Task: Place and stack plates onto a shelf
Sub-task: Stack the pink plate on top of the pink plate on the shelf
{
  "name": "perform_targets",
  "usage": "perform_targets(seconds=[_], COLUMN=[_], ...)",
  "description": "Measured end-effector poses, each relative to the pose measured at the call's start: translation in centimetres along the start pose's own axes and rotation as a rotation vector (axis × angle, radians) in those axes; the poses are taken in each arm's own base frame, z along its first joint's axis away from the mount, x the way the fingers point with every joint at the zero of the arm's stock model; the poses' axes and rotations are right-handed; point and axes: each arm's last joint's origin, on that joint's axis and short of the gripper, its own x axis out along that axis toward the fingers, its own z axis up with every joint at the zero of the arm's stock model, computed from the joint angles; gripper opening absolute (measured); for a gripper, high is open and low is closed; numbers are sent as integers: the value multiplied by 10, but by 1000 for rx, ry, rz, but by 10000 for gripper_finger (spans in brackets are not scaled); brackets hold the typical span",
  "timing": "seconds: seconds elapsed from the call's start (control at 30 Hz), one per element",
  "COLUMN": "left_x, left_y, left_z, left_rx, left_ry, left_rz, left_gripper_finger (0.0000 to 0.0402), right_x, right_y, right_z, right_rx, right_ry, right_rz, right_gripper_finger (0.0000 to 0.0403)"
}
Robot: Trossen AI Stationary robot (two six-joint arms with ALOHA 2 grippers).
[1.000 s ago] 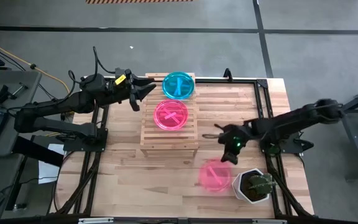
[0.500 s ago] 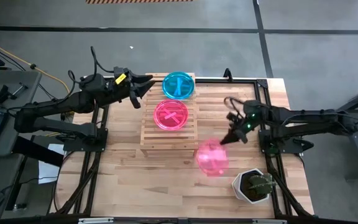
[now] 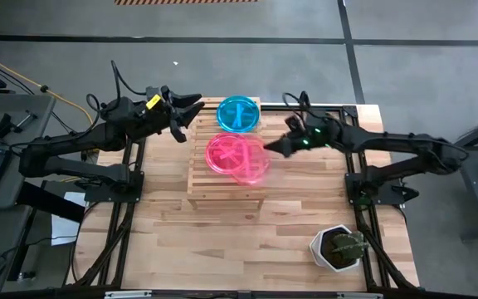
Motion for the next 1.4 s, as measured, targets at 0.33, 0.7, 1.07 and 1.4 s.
perform_targets(seconds=[0.33, 0.7, 1.07, 1.4], left_x=[0, 0, -1, -1], left_y=[0, 0, 0, 0], left_z=[1, 1, 3, 3], left_rx=[23, 22, 21, 14], left_ry=[-11, -12, -18, -19], left_rz=[-2, -2, -4, -5], left_gripper_finger=[145, 145, 145, 145], right_x=[59, 66, 66, 66], right_y=[7, 1, 1, 2], right_z=[45, 45, 45, 45], right_rx=[1, 10, -16, -39], right_ry=[-19, 13, 13, 18], right_rz=[-109, -225, -228, -225], right_gripper_finger=[0, 0, 0, 73])
